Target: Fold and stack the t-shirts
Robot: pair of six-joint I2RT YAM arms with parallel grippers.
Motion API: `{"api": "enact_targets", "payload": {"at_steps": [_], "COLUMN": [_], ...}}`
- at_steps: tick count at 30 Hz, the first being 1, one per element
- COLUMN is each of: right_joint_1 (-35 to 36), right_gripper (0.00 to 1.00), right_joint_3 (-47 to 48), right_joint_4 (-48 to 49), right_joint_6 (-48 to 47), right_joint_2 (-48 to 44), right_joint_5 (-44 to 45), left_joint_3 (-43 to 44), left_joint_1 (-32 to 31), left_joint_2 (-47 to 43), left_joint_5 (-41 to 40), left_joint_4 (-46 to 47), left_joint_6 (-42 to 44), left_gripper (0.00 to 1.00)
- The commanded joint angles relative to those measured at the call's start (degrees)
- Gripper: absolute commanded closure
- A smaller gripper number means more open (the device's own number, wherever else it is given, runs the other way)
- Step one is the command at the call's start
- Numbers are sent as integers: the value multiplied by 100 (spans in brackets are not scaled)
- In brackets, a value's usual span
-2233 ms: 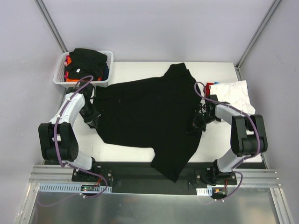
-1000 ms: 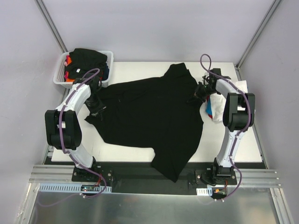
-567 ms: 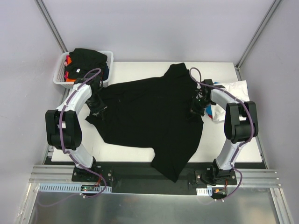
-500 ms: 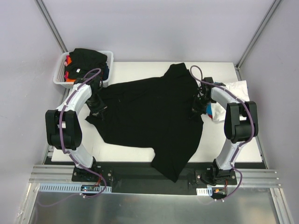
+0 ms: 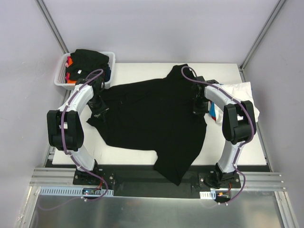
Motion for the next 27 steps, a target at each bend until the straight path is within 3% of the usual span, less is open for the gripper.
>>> {"api": "enact_targets", "payload": {"at_steps": [1,27], "right_joint_1": [-30,-628], "right_gripper": [99,99], "right_joint_3": [-59,1154], "right_joint_4": [-224,-382], "right_joint_6": [26,-176], "right_joint_2": [106,1214], "right_joint_5": [157,-72], "left_joint_3": [112,217], "left_joint_1": [-55,-55], "left_joint_2": [28,274], "left_joint_5": [-21,-83], "left_joint_4": [-153,-170], "left_joint_6": [128,180], "left_gripper": [99,98]}}
